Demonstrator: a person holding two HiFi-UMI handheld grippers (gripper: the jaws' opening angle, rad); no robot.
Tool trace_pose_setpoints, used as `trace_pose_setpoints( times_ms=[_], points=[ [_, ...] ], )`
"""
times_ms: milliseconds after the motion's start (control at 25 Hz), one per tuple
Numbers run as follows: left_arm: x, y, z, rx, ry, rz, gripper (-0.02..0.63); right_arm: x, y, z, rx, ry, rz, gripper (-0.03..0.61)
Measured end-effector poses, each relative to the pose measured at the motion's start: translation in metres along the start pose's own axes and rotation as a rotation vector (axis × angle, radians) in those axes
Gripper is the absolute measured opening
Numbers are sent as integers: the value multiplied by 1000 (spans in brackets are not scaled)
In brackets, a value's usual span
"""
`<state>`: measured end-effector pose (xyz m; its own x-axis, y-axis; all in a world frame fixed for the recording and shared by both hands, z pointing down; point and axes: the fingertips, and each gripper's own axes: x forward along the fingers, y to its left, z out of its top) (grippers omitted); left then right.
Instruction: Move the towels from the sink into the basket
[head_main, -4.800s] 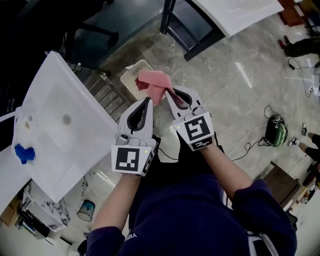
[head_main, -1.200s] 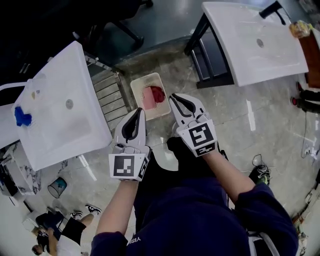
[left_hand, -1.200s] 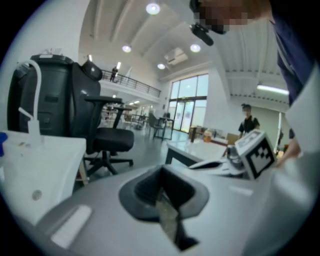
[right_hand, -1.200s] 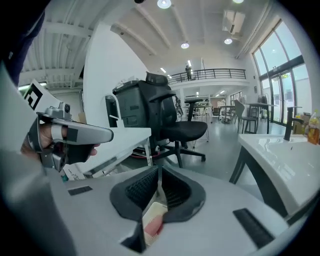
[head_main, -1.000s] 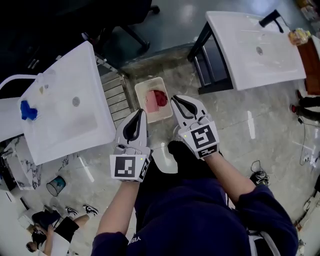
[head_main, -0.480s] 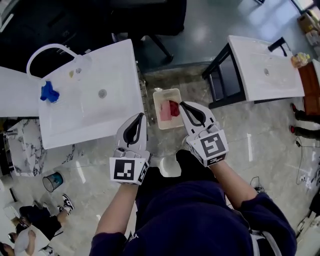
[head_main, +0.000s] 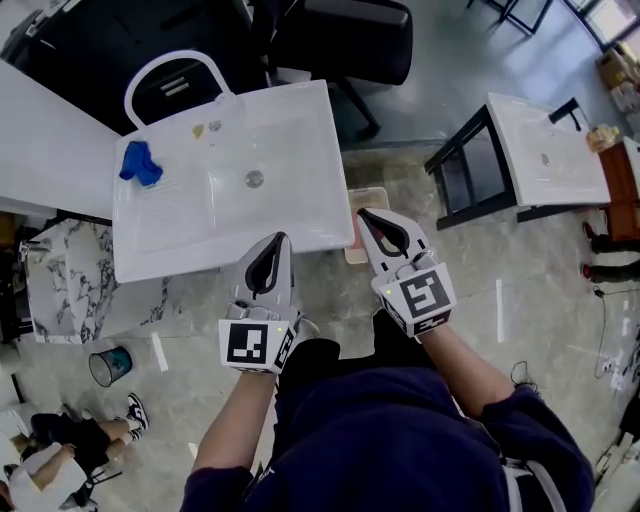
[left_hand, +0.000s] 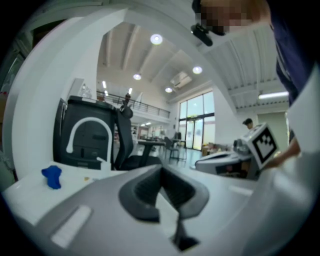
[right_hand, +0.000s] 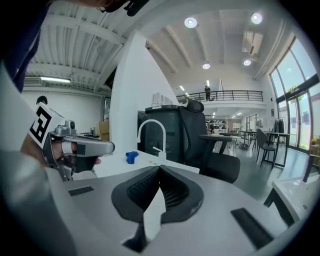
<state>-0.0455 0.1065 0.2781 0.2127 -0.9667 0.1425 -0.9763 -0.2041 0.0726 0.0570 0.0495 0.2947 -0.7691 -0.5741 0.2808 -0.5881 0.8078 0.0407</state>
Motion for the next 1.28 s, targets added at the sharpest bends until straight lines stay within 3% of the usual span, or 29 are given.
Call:
trace_pose_setpoints(
  times_ms=[320,600,960,1280],
  points=[
    [-66,83,8,-11,-25,24,3,32,70,32,-6,-15,-35,9],
    [-95,135,13,-26,-37,77,2,68,116,53,-19,-17,12,9],
    [-92,189,14,-29,-20,171,3,135,131,72,-29,-27,104,9],
    [-52,235,23,-29,-8,262,3,195,119,87,-29,-33,206,9]
  ],
)
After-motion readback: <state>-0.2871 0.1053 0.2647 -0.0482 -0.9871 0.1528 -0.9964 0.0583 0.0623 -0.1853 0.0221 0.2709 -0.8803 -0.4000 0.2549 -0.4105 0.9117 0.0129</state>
